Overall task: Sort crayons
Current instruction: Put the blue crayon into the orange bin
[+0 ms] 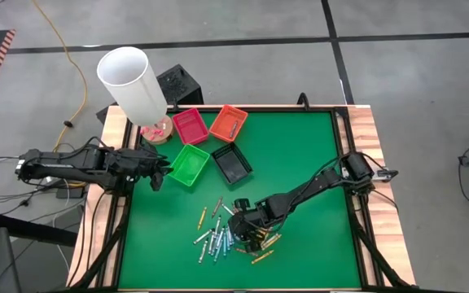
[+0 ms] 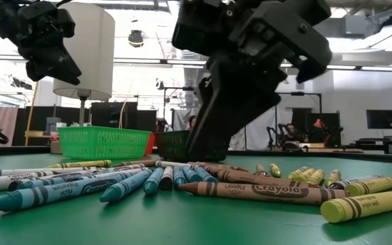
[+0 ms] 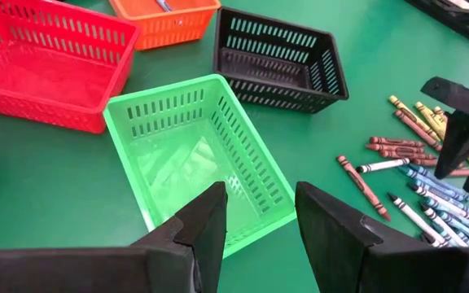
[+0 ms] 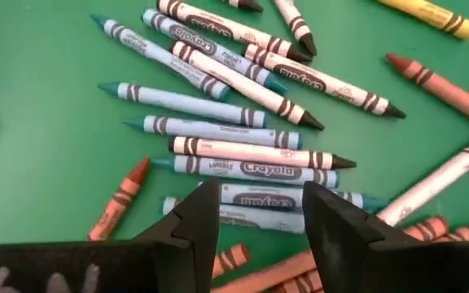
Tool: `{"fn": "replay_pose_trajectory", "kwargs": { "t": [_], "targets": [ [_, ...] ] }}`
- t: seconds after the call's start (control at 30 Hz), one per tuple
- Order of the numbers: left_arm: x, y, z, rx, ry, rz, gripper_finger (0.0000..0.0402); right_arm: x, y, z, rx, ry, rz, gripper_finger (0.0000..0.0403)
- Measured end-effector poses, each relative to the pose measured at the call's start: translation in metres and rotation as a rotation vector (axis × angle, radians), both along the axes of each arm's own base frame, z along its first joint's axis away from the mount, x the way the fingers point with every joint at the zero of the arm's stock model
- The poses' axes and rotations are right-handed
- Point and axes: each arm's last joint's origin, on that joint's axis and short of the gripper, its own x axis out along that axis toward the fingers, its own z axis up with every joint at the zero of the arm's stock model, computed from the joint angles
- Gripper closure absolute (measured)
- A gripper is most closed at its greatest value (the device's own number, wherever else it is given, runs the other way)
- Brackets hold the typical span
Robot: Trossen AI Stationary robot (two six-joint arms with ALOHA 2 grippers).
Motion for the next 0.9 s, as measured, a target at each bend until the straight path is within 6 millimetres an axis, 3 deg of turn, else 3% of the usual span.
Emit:
{"fn": "replay_pose_trajectory", "kwargs": {
  "t": [0.4, 0.8, 0.9],
  "targets": [
    [0.000, 0.000, 0.000, 0.002, 0.000, 0.003, 0.0265, -0.002, -0.004, -0.011, -0.049, 0.060, -0.026, 0.0232],
    [0.000, 0.000, 0.000, 0.005, 0.001, 0.002, 0.0265, -0.005, -0.005, -0.010, -0.014, 0.107, -0.095, 0.0232],
    [0.000, 0.000, 0.000, 0.011, 0.003, -0.002, 0.0265, -0.001, -0.002, -0.001, -0.016, 0.077, -0.074, 0.0232]
  ]
}}
